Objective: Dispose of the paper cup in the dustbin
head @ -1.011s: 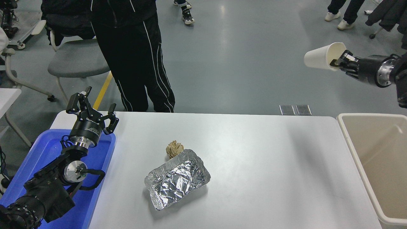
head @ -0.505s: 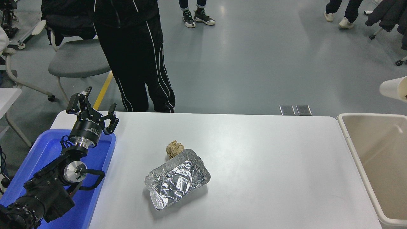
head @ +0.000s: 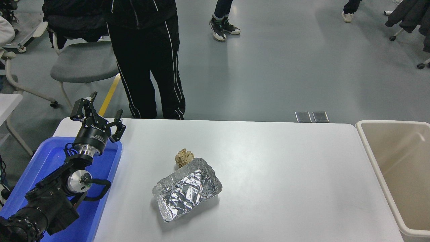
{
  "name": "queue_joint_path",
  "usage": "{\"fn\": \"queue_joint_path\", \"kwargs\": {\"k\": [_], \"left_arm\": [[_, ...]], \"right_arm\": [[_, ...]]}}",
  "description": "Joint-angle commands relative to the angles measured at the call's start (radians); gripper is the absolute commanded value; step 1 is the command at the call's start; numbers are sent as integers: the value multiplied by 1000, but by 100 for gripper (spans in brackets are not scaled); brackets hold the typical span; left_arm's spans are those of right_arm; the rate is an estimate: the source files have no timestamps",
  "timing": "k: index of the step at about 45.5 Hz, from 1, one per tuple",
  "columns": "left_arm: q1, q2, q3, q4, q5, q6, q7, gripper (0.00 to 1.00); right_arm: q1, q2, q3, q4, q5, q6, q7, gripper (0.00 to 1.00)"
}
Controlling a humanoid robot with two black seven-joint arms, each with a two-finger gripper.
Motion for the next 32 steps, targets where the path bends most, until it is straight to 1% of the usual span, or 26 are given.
{"fn": "queue_joint_path", "kwargs": {"k": [1,10,27,28,29,31,32], "left_arm": [[0,0,0,0,0,0,0,100],[0,0,0,0,0,0,0,100],[0,0,0,0,0,0,0,100],[0,0,0,0,0,0,0,100],[0,0,0,0,0,0,0,100],[0,0,0,0,0,0,0,100],[0,0,0,0,0,0,0,100]], "right_arm": [[-83,113,24,2,2,-72,-31,0],[-119,181,32,2,28,-109,-33,0],[-122,179,26,4,45,-115,-30,0],[-122,179,25,4,45,-118,-30,5],[-120,178,21,4,45,-125,-30,13],[-119,178,17,7,45,-138,-28,31],[-117,176,17,10,45,-146,-28,42]]}}
